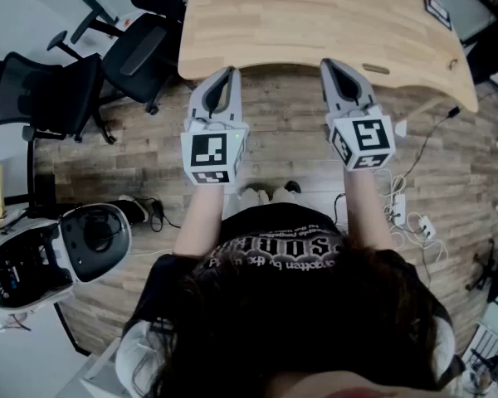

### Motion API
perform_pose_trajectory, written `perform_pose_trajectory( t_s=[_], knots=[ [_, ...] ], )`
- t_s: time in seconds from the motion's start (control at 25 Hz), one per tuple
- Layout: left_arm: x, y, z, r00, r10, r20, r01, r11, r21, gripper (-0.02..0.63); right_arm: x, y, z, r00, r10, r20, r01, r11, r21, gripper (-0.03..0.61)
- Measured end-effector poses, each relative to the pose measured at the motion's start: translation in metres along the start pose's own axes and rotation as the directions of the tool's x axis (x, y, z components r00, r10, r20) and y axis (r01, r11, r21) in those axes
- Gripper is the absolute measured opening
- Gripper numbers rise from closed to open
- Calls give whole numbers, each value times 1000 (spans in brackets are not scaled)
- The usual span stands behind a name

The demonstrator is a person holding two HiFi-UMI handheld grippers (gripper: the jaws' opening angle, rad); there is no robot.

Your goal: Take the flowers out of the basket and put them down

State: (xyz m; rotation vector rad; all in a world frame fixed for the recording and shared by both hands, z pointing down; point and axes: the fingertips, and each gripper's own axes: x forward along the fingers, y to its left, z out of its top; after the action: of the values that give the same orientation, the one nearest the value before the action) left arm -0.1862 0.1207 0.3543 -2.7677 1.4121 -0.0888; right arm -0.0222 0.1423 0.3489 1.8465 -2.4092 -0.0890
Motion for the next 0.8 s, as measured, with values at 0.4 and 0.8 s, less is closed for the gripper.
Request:
perform_pose_trajectory(
  t_s=[0.4, 0.8],
  knots=[
    [20, -14, -1, 1000, -6, -7, 6, 1000, 6, 0, 1, -25, -7, 1000, -11, -4, 11, 1000, 2, 26],
    [45, -42, 10, 1000, -2, 7, 2, 1000, 13, 0, 0, -59, -7, 1000, 26, 15, -26, 999, 34, 28]
  ],
)
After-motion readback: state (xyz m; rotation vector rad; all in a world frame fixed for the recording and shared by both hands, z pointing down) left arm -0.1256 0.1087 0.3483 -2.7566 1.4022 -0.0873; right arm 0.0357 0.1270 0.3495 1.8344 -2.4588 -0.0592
